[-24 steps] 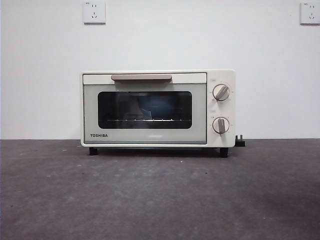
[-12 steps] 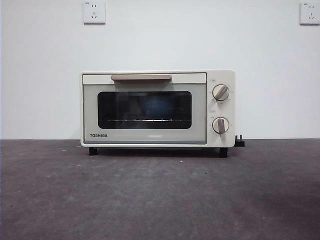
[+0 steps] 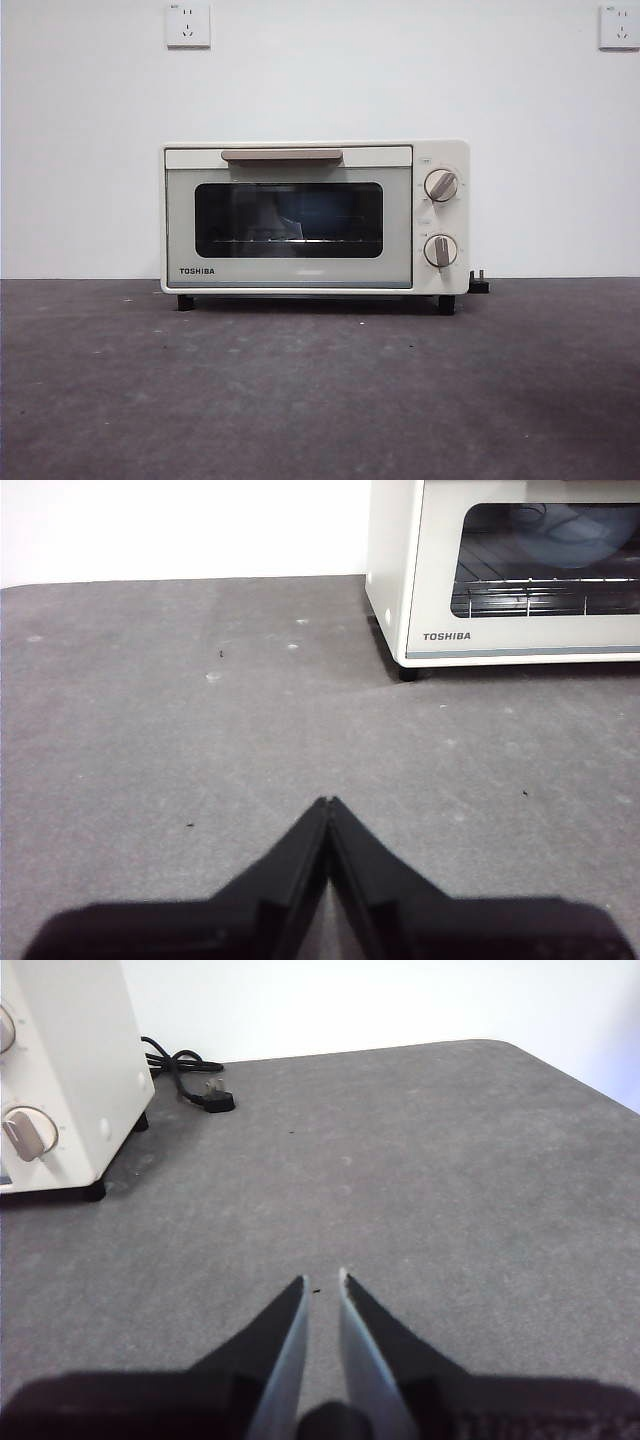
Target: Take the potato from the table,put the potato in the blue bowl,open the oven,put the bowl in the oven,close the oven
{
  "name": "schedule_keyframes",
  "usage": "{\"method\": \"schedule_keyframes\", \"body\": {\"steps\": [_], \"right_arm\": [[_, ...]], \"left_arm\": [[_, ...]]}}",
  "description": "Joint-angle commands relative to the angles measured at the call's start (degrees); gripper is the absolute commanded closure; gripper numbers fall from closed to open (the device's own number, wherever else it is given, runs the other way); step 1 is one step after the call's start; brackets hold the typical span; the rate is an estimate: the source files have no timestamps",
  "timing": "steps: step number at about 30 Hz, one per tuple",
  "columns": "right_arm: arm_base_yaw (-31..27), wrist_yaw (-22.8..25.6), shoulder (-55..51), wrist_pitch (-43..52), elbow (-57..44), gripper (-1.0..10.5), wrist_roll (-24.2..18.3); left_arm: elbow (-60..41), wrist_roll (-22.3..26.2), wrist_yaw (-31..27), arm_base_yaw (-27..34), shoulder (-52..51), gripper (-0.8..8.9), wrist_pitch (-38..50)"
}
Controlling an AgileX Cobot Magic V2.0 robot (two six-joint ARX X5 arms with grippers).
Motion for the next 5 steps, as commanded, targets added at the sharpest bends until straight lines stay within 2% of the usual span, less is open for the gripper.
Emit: {"method": "schedule_keyframes", "body": {"steps": [1,5], "right_arm": [[0.0,0.33,-0.09,-0.17,-0.26,8.9,-0.42],[0.0,0.35,-0.09,-0.15,-0.26,8.9,-0.42]], "left_arm": [[-0.59,-0.39,0.02,0.13,0.02,8.18,0.42],[-0.59,-0.39,0.04,0.13,0.02,8.17,0.42]]}}
